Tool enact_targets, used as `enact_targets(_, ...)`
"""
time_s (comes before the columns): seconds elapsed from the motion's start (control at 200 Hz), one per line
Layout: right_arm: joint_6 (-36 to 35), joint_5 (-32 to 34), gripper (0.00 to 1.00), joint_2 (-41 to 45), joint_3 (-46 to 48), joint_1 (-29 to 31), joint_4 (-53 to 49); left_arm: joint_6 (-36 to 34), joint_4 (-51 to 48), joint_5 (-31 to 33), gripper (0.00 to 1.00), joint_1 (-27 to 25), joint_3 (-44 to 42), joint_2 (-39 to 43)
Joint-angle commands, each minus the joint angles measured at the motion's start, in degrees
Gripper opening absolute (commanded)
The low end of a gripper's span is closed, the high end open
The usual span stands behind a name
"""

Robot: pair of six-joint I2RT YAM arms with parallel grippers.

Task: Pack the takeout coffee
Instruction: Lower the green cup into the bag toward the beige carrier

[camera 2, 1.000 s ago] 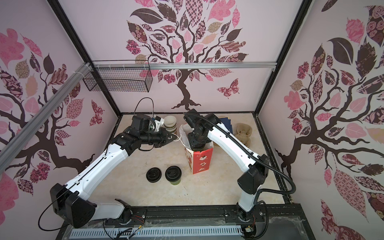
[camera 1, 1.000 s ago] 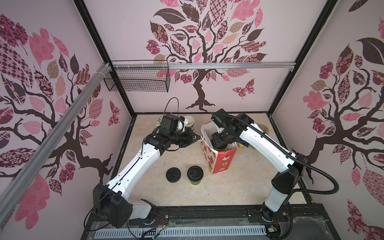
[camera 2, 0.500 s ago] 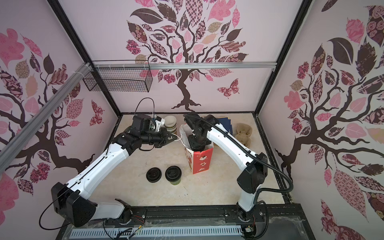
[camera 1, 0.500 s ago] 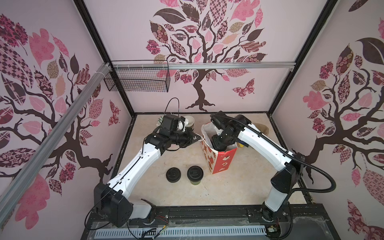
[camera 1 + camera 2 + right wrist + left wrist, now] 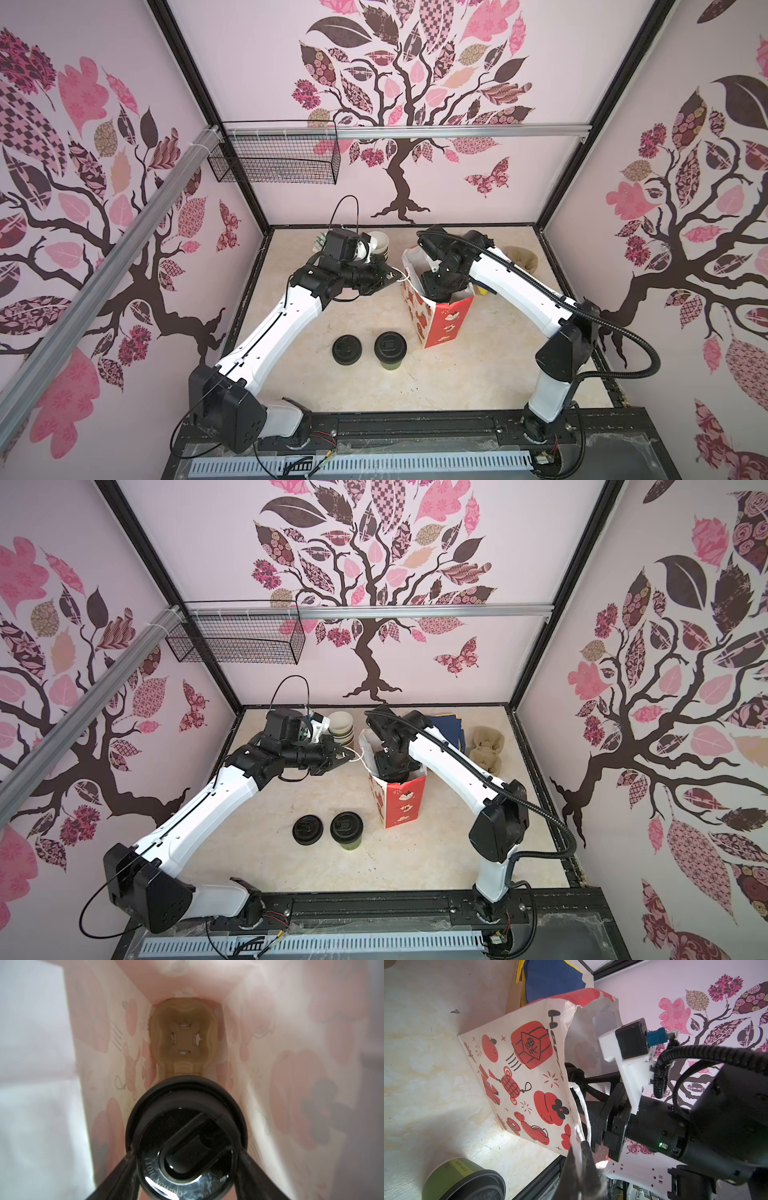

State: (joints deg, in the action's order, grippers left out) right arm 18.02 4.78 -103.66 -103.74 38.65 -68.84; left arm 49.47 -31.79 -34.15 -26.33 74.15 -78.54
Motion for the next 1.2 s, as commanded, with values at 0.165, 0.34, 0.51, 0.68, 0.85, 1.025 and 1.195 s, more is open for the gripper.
enact_targets(0.165,0.84,-2.34,0.65,-0.48,2.37,-1.06,2.44,-0.43,0.97,-0.21,0.0,0.27,-1.56,-0.05)
enact_targets(0.34,0.68,-2.11,0.65,-1.1,2.98,-1.22,2.75,-0.32,0.92,-0.24,0.0,0.23,-1.59,-0.03)
enact_targets(0.51,0.5,-2.25,0.65,-2.03,3.2,-1.34,2.53,-0.34,0.94,-0.21,0.0,0.3,-1.63,0.01)
enact_targets(0.68,0.55,-2.1,0.64,-3.11,3.67,-1.33,2.09,-0.34,0.85,-0.21,0.0,0.27,-1.55,0.14)
enact_targets(0.85,0.7,-2.32,0.64,-3.0,5.23,-1.33,3.07,-0.34,0.86,-0.21,0.0,0.25,-1.38,0.19)
enact_targets(1.025,0.78,-2.11,0.63,-3.04,6.51,-1.33,3.58,-0.28,0.75,-0.19,0.0,0.23,-1.38,0.23)
enact_targets(1.195,0.82,-1.54,0.63,-2.56,4.36,-1.34,2.26,-0.21,0.75,-0.05,0.0,0.22,-1.18,0.22)
